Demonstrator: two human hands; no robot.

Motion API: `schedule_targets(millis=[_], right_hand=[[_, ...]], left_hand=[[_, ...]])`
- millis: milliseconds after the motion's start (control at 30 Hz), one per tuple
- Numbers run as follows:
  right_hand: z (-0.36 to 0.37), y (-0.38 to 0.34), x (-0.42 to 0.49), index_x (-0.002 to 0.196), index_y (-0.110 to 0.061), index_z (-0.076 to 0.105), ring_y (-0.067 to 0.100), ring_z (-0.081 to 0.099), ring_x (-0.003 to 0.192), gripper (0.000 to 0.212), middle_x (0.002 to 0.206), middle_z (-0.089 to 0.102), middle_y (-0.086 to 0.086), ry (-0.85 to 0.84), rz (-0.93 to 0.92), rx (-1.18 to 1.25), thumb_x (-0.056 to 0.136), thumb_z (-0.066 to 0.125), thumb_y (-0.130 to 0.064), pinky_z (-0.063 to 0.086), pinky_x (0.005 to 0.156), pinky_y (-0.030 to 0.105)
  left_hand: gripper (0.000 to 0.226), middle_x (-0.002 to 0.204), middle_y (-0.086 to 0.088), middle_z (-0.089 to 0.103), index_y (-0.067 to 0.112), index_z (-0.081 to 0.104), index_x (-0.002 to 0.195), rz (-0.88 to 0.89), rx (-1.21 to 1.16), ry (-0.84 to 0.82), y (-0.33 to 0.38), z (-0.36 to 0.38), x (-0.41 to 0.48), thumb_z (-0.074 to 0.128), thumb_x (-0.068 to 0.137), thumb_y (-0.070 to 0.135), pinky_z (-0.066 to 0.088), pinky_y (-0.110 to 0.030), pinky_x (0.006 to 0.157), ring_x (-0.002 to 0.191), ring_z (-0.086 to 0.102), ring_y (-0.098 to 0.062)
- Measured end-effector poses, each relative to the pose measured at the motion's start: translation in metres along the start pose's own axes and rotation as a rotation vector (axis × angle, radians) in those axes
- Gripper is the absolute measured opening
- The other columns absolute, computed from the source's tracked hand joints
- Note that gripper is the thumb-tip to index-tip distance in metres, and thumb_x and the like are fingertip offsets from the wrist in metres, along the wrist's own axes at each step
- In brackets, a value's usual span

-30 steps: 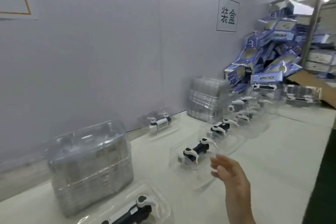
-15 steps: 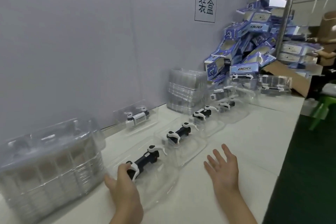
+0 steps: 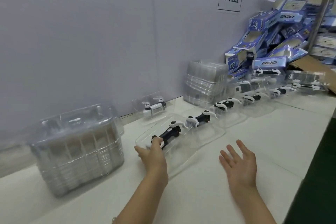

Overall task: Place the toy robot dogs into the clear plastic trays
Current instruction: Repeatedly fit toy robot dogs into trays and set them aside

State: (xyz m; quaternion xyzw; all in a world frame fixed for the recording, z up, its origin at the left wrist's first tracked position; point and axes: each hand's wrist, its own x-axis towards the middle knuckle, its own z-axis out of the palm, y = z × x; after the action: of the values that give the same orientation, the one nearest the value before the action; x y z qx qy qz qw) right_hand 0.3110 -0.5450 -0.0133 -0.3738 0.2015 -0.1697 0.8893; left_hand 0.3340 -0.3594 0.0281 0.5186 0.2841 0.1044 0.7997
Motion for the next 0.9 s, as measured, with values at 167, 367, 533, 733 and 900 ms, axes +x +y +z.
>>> schedule_targets(millis=[167, 367, 533, 733, 900], right_hand=[[-0.001, 0.0, 0.001, 0.131, -0.021, 0.052, 0.037, 0.054, 0.117, 0.034, 0.134, 0.051, 0.015, -0.018, 0.003, -0.023, 0.099, 0.043, -0.028, 0.043, 0.096, 0.04], [0.002, 0.003, -0.011, 0.122, -0.023, 0.054, 0.032, 0.054, 0.117, 0.026, 0.137, 0.051, 0.016, -0.085, -0.161, -0.16, 0.101, 0.042, -0.017, 0.046, 0.094, 0.035], [0.037, 0.02, -0.059, 0.098, -0.048, 0.058, -0.005, 0.056, 0.095, 0.028, 0.111, 0.062, -0.016, -0.223, -0.749, -0.556, 0.079, 0.061, -0.027, 0.044, 0.081, 0.009], [0.162, 0.067, -0.117, 0.107, -0.017, 0.068, 0.004, 0.052, 0.106, 0.034, 0.11, 0.063, -0.007, -0.752, -1.202, -0.818, 0.081, 0.059, -0.037, 0.034, 0.095, 0.025], [0.244, 0.106, -0.122, 0.142, -0.036, 0.043, 0.014, 0.04, 0.133, 0.066, 0.142, 0.048, -0.008, -1.129, -1.135, -1.54, 0.085, 0.051, -0.068, 0.017, 0.113, 0.036]], left_hand=[[0.044, 0.143, -0.004, 0.043, 0.025, 0.043, 0.125, 0.028, 0.078, 0.009, 0.005, -0.023, 0.0, 0.059, 0.085, 0.016, 0.037, -0.028, 0.076, 0.097, 0.051, -0.018], [0.043, 0.144, 0.002, 0.044, 0.028, 0.049, 0.133, 0.135, 0.053, 0.013, 0.016, -0.068, -0.013, 0.054, 0.092, 0.014, 0.029, -0.03, 0.092, 0.118, 0.042, -0.015], [0.04, 0.111, 0.019, 0.046, 0.038, 0.055, 0.096, 0.709, 0.147, 0.351, 0.05, -0.142, -0.004, 0.07, 0.081, 0.004, 0.04, -0.039, 0.099, 0.114, 0.049, -0.019], [0.106, 0.141, 0.003, 0.027, 0.019, 0.033, 0.142, 0.766, 0.332, 0.439, 0.084, -0.221, 0.038, 0.095, 0.056, 0.021, 0.031, -0.049, 0.113, 0.136, 0.028, -0.025], [0.137, 0.143, 0.02, 0.036, 0.034, 0.015, 0.153, 0.557, 0.492, 0.033, 0.086, -0.233, 0.064, 0.094, 0.041, 0.045, 0.039, -0.022, 0.103, 0.127, 0.038, 0.005]])
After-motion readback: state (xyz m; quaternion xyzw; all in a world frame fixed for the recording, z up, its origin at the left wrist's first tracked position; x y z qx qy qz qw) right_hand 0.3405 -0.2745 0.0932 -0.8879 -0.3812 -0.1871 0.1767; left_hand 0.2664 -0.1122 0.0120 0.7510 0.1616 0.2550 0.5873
